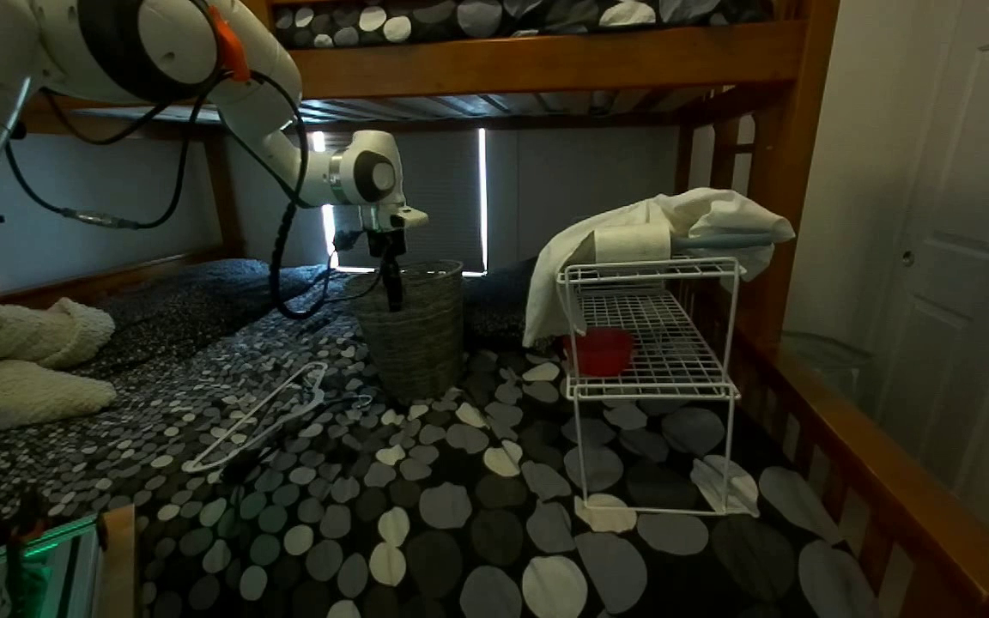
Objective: Pour out the objects from the woven basket
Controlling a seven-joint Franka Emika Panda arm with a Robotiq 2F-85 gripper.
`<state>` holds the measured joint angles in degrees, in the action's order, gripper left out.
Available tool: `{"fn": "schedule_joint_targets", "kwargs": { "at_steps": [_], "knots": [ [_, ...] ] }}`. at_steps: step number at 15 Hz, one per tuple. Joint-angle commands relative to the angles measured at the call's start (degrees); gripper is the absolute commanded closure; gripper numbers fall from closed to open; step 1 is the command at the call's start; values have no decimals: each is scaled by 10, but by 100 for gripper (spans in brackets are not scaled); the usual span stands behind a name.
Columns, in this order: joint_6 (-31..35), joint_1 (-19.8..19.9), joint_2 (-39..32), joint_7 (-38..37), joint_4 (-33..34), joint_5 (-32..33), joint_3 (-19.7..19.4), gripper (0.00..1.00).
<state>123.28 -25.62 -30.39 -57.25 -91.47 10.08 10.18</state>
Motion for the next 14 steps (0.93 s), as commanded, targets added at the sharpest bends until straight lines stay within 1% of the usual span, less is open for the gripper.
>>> {"fn": "schedule_joint_targets", "kwargs": {
  "at_steps": [1,2,3,4,6,7,8,9,11,13,14],
  "knots": [
    [-15,3,53,-5,-47,-13,-14,98],
    [4,14,79,14,-76,-21,-9,96],
    [19,18,121,6,-122,-12,-16,96],
    [29,20,135,-7,-138,-9,-21,97],
    [31,29,182,3,-185,0,-22,97],
    [19,34,208,7,-207,11,-23,97],
    [-15,31,233,-1,-221,39,-27,97],
    [-55,27,256,-39,-233,82,-34,97],
    [-125,37,302,-70,-252,124,-24,97],
    [-224,47,342,-79,-257,159,-8,97],
    [-280,28,361,-73,-254,171,-23,96]
  ]
}}
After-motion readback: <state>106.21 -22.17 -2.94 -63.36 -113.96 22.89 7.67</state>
